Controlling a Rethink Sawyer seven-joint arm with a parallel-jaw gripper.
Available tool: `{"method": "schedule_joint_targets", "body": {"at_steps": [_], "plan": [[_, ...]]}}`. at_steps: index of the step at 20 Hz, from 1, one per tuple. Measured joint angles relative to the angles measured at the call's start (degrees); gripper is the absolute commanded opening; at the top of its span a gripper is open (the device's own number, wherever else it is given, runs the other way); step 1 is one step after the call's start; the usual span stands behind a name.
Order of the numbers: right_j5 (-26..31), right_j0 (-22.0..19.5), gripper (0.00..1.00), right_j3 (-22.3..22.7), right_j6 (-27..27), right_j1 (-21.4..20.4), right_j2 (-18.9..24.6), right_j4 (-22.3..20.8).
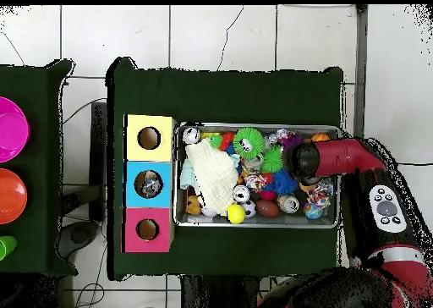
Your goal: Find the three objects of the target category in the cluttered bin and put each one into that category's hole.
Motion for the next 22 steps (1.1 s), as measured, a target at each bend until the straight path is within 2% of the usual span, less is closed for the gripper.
{"method": "schedule_joint_targets", "body": {"at_steps": [7,18,22], "plan": [[-1.1,5.2,1.00,-0.7,0.0,-0.4,-6.5,-3.9],[-7.8,8.7,1.00,-0.7,0.0,-2.4,-12.6,-4.9],[-10.3,9.0,1.00,-0.9,0.0,-2.2,-13.5,-4.8]]}}
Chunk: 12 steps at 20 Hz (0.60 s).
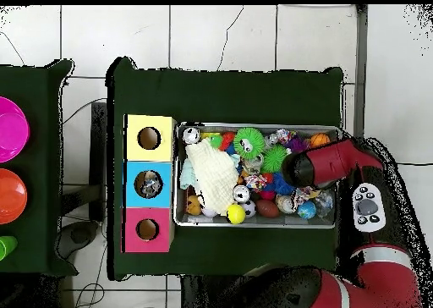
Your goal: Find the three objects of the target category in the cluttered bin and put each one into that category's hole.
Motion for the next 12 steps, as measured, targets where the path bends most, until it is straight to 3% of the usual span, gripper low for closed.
{"method": "schedule_joint_targets", "body": {"at_steps": [7,12], "plan": [[-3.4,-0.8,1.00,0.1,0.0,0.7,-0.2,1.8],[-2.7,-2.4,1.00,0.5,0.0,0.9,-0.1,7.1]]}}
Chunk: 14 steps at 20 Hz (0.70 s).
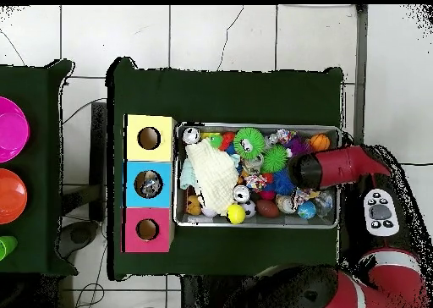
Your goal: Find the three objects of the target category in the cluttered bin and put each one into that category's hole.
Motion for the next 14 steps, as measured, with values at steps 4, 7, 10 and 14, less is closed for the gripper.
{"method": "schedule_joint_targets", "body": {"at_steps": [4,7,10,14], "plan": [[4.1,-0.2,1.00,0.0,0.0,0.4,-0.5,2.8],[5.0,-0.2,1.00,0.0,0.0,0.3,-0.9,2.9],[5.0,-0.2,1.00,0.1,0.0,0.1,-1.5,2.9],[4.9,-0.2,1.00,1.2,0.0,-0.5,-2.1,2.9]]}}
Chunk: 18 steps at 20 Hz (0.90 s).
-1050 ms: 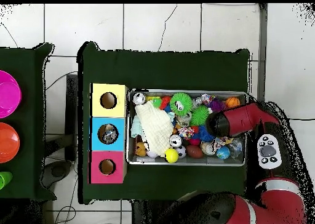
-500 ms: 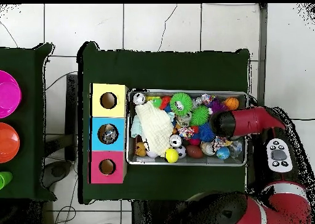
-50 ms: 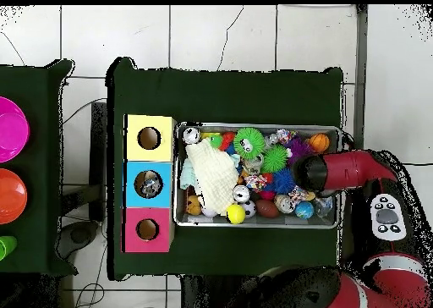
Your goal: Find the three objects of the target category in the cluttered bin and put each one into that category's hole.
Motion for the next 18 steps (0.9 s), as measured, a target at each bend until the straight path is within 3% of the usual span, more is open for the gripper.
{"method": "schedule_joint_targets", "body": {"at_steps": [9,18], "plan": [[0.0,0.9,1.00,4.3,0.0,-2.5,-1.7,0.1],[3.5,0.6,1.00,4.7,0.0,-1.7,-2.2,1.5]]}}
